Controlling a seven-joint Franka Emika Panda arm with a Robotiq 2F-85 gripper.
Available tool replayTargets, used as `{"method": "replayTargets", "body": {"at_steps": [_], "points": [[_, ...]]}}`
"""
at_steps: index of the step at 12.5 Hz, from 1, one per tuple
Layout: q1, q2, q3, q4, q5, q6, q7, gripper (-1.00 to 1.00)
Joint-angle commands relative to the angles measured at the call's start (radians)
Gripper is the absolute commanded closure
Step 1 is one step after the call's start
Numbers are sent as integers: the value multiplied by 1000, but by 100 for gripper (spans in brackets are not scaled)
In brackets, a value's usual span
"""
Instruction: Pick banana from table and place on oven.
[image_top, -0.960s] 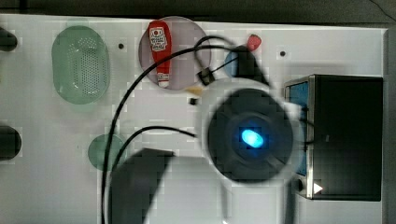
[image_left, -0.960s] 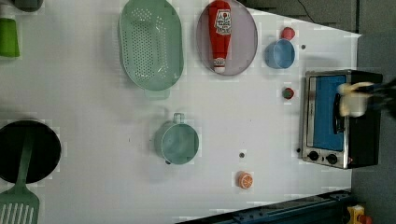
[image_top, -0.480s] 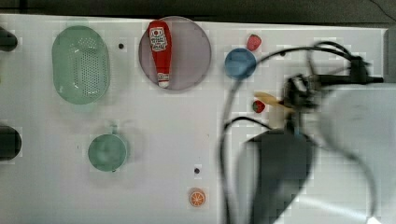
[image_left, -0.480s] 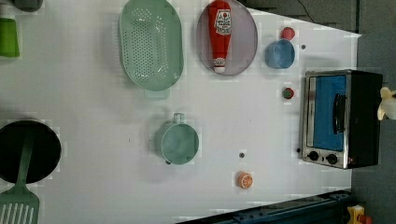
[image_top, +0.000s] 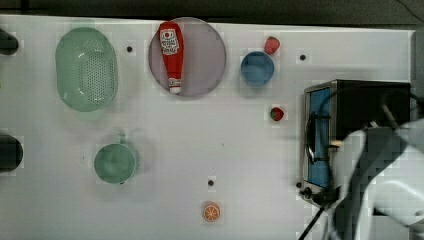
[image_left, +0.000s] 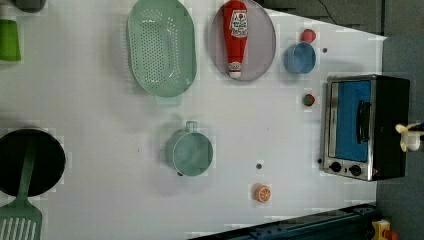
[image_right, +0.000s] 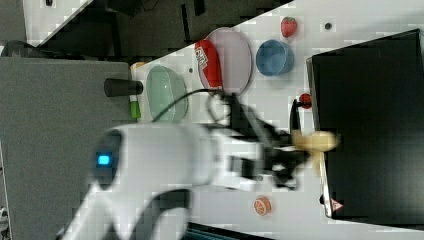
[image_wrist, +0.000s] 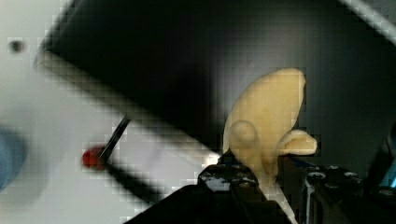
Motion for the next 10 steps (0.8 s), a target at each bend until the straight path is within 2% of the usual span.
{"method": "replayTargets", "body": {"at_steps": [1, 2, 3, 9, 10], "points": [[0, 34, -19, 16, 22, 105, -293, 61], [-2, 66, -28, 16, 24, 130, -327, 51], [-4, 89, -30, 16, 27, 135, -347, 32], [-5, 91, -34, 46, 37, 136, -367, -99], [-3, 66, -33, 75, 30, 121, -397, -100]]}}
